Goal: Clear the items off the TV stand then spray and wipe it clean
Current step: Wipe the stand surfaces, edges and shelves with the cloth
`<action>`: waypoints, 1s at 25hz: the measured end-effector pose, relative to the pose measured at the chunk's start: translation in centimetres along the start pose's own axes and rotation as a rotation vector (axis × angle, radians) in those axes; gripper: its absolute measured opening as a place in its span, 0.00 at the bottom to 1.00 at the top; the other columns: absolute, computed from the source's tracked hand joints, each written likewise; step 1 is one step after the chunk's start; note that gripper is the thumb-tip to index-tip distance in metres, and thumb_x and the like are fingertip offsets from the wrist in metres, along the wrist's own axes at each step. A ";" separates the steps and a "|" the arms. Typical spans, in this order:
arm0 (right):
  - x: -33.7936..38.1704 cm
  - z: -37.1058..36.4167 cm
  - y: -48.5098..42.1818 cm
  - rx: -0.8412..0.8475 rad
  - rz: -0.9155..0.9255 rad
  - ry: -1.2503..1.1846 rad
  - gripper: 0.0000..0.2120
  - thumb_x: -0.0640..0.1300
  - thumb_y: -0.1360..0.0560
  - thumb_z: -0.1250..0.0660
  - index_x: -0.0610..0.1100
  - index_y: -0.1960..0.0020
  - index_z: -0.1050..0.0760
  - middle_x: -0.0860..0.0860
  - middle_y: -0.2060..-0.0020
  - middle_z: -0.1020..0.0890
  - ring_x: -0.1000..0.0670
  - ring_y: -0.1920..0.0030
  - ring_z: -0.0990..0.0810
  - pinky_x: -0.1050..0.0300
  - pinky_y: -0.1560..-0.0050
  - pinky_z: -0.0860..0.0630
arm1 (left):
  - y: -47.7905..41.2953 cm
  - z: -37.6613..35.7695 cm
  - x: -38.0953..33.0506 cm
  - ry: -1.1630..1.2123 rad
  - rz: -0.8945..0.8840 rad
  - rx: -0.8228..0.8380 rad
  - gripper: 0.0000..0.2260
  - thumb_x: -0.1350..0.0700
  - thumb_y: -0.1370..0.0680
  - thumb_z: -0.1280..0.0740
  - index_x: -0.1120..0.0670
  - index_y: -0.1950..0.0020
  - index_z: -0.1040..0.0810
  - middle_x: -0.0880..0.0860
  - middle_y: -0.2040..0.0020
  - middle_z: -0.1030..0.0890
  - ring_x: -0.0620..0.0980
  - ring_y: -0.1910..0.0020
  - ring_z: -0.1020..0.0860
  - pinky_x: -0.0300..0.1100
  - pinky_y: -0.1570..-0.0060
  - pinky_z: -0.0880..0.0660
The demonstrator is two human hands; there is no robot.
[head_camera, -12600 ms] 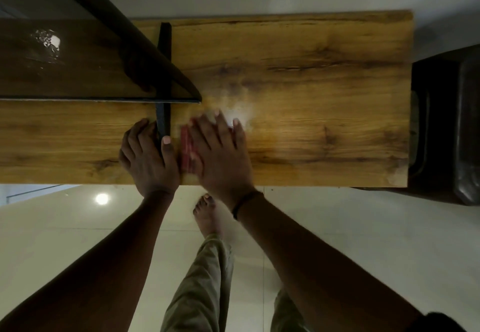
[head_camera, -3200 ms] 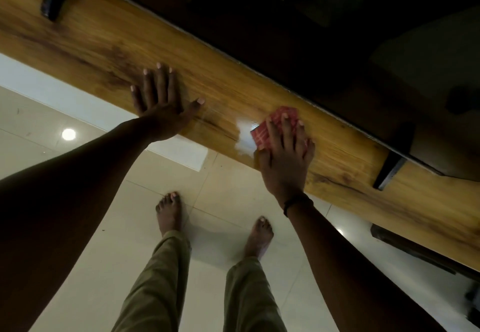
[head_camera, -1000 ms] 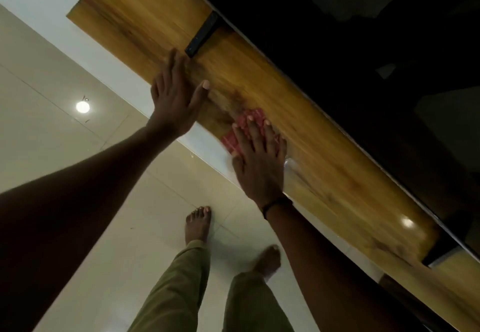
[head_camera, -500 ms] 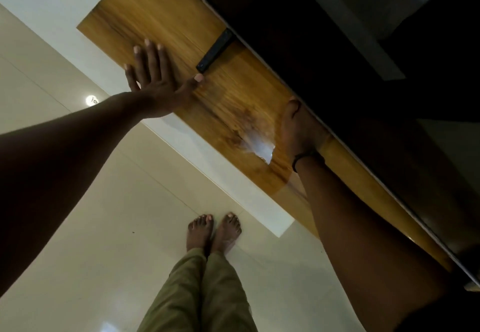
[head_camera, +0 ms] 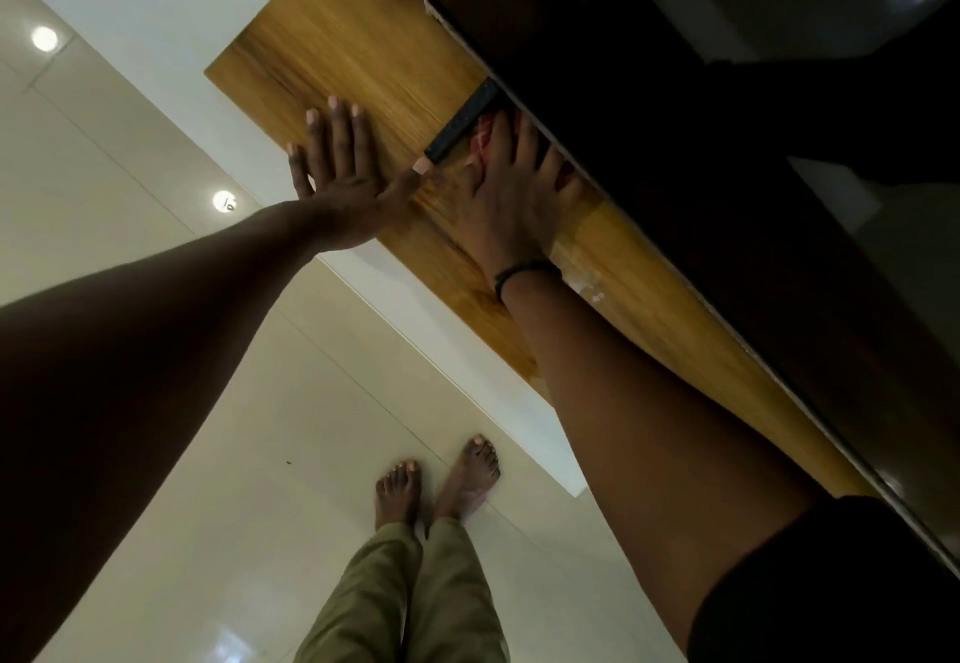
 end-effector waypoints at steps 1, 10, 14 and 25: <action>0.1 0.0 0.6 -0.001 0.024 -0.011 0.31 0.59 0.20 0.51 0.50 0.19 0.37 0.47 0.20 0.36 0.41 0.21 0.38 0.35 0.26 0.41 | -0.1 1.5 0.0 -0.034 0.039 -0.116 0.54 0.16 0.34 0.66 0.49 0.19 0.71 0.49 0.19 0.72 0.53 0.21 0.74 0.53 0.24 0.71; 5.4 -2.9 10.4 0.007 0.310 -0.063 0.31 0.57 0.17 0.47 0.49 0.16 0.46 0.46 0.17 0.45 0.38 0.18 0.46 0.31 0.23 0.46 | 1.0 1.1 -0.7 -0.022 -0.028 -0.148 0.58 0.14 0.38 0.67 0.49 0.19 0.70 0.50 0.19 0.73 0.54 0.22 0.74 0.53 0.26 0.72; 3.9 -3.1 11.8 -0.019 0.389 -0.044 0.29 0.56 0.16 0.46 0.50 0.17 0.43 0.47 0.17 0.42 0.38 0.18 0.44 0.31 0.24 0.45 | 0.7 1.5 -0.8 -0.007 -0.025 -0.173 0.57 0.15 0.37 0.66 0.50 0.19 0.70 0.51 0.19 0.73 0.54 0.22 0.74 0.55 0.25 0.71; -13.9 0.2 17.2 0.020 -0.668 -0.052 0.33 0.58 0.21 0.56 0.51 0.17 0.44 0.46 0.17 0.43 0.36 0.18 0.48 0.27 0.24 0.48 | 0.9 1.3 -1.0 0.034 -0.102 -0.207 0.55 0.16 0.32 0.62 0.54 0.18 0.68 0.54 0.18 0.70 0.56 0.20 0.71 0.55 0.29 0.74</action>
Point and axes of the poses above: each hand's wrist, its own y-axis away from the middle knuckle, its own z-axis out of the back of the hand, x = y × z, the point moved 7 cm from there along -y, towards the middle knuckle
